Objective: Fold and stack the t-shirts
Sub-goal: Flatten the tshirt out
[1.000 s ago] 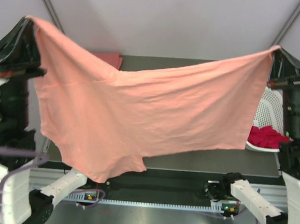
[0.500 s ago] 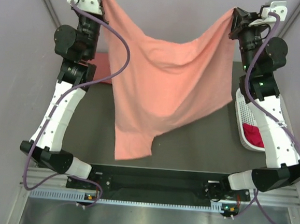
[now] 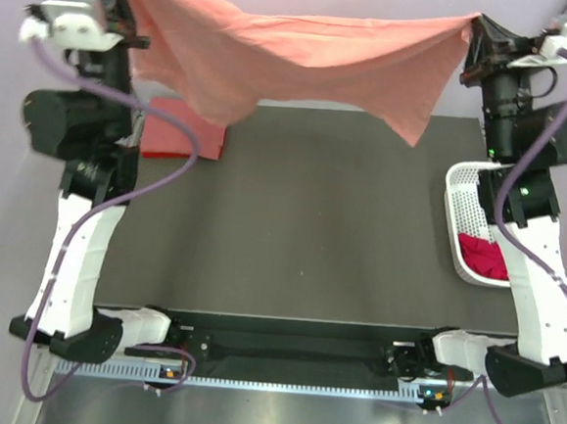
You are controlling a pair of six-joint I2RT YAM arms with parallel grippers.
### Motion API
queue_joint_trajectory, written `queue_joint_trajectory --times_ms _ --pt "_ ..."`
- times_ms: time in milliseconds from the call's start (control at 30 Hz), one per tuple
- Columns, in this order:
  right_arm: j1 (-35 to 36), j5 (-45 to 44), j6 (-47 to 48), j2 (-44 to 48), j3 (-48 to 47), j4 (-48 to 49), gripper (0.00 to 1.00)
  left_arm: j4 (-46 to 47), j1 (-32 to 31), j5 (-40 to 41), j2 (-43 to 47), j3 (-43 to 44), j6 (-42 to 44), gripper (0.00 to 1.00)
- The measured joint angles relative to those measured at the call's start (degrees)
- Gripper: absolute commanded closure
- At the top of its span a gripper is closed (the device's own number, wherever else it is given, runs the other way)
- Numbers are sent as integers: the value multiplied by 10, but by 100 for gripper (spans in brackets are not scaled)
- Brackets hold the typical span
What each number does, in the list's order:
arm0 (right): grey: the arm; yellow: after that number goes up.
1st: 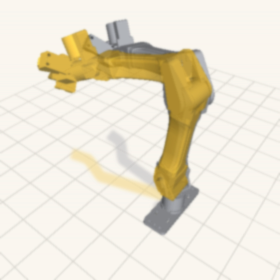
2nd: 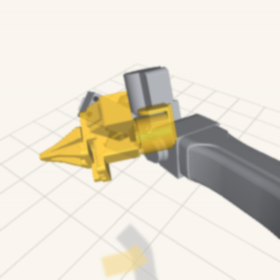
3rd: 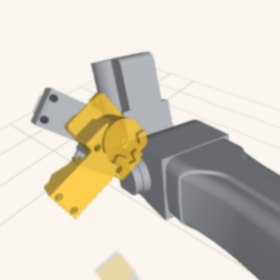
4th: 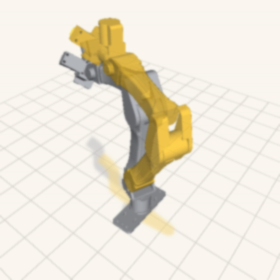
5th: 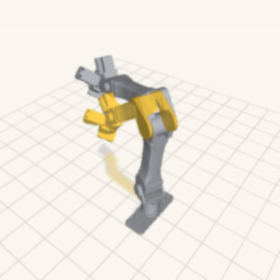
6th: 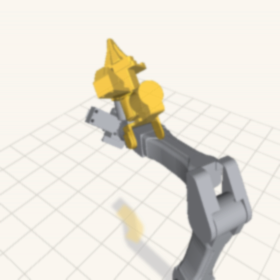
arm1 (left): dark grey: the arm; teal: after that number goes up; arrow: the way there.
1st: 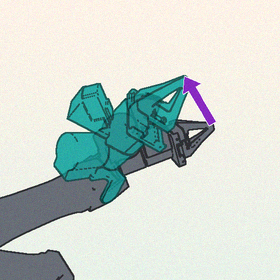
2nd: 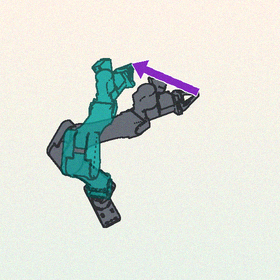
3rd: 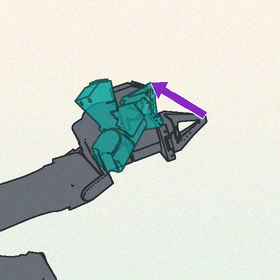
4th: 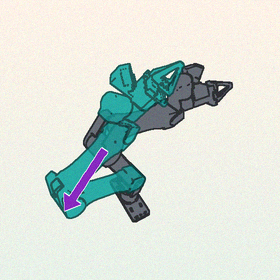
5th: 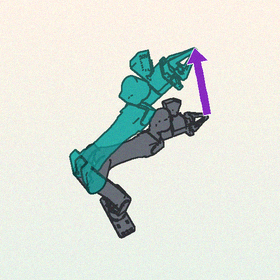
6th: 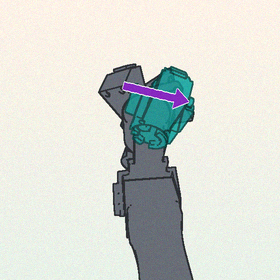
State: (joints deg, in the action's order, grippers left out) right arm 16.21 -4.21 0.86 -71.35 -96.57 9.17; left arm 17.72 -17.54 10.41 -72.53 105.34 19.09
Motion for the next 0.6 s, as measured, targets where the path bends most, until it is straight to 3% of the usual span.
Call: queue_joint_trajectory --times_ms 367,600 --pt "2 46 -63 225 43 -82 100 -64 0 -13 235 13 -69 100" --pt "2 81 -116 299 49 -112 100 -79 0 -27 282 39 -88 100"
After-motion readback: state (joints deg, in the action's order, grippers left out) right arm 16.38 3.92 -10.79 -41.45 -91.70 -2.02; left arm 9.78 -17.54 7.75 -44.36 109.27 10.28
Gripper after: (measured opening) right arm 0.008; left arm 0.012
